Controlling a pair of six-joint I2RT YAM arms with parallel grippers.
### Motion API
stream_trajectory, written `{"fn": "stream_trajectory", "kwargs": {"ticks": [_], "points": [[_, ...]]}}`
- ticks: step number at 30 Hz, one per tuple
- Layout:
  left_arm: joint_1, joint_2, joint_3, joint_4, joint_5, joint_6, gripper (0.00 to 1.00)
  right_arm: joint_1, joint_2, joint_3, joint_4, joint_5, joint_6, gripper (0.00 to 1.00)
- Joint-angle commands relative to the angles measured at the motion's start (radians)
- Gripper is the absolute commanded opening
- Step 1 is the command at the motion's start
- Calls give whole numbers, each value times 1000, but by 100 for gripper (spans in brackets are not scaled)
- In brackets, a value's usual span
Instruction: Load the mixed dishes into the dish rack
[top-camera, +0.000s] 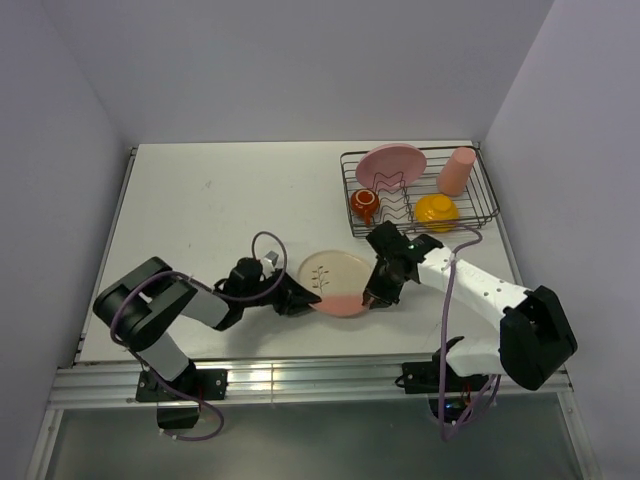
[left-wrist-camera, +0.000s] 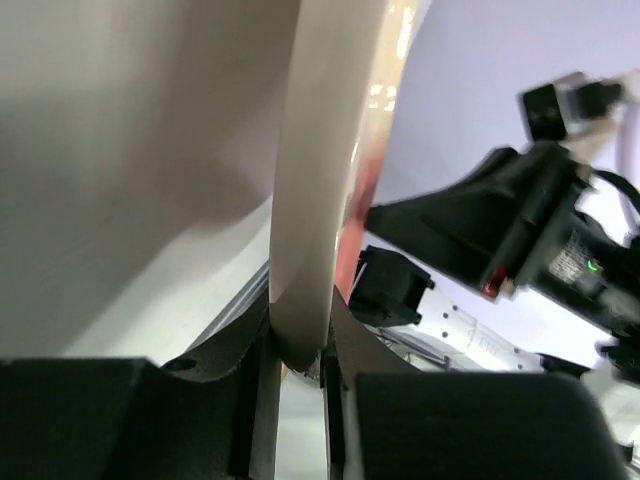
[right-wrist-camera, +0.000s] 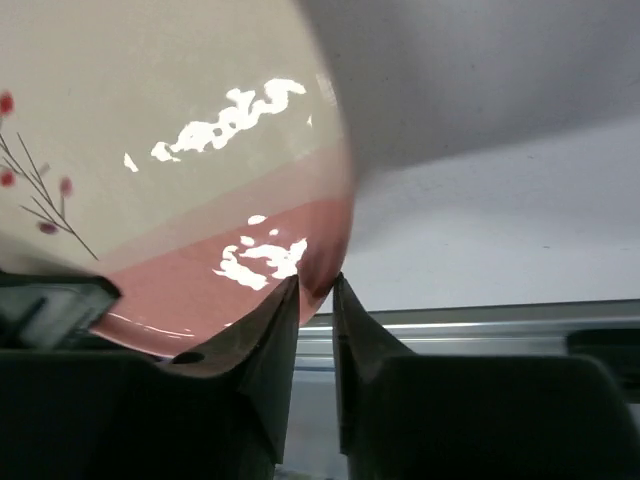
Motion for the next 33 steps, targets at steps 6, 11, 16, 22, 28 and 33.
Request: {"fn": "stream_trajectory", "kwargs": {"ticks": [6, 11, 16, 22, 28, 33], "points": [[18, -149, 353, -933, 125, 488, 0, 59, -43, 258, -49, 33, -297, 59], [19, -184, 436, -1138, 102, 575, 0, 91, -98, 339, -90, 56, -409, 74], [19, -198, 554, -1334, 85, 627, 0, 220, -107, 378, -123, 217, -545, 79], [19, -207, 683, -1544, 88, 681, 0, 340, -104, 401, -95, 281, -584, 79], [21, -192, 726, -1592, 121, 657, 0, 564, -54, 441, -93, 402, -601, 79], [41, -193, 738, -1560, 195, 598, 0, 718, 18, 491, -107, 488, -618, 79]]}}
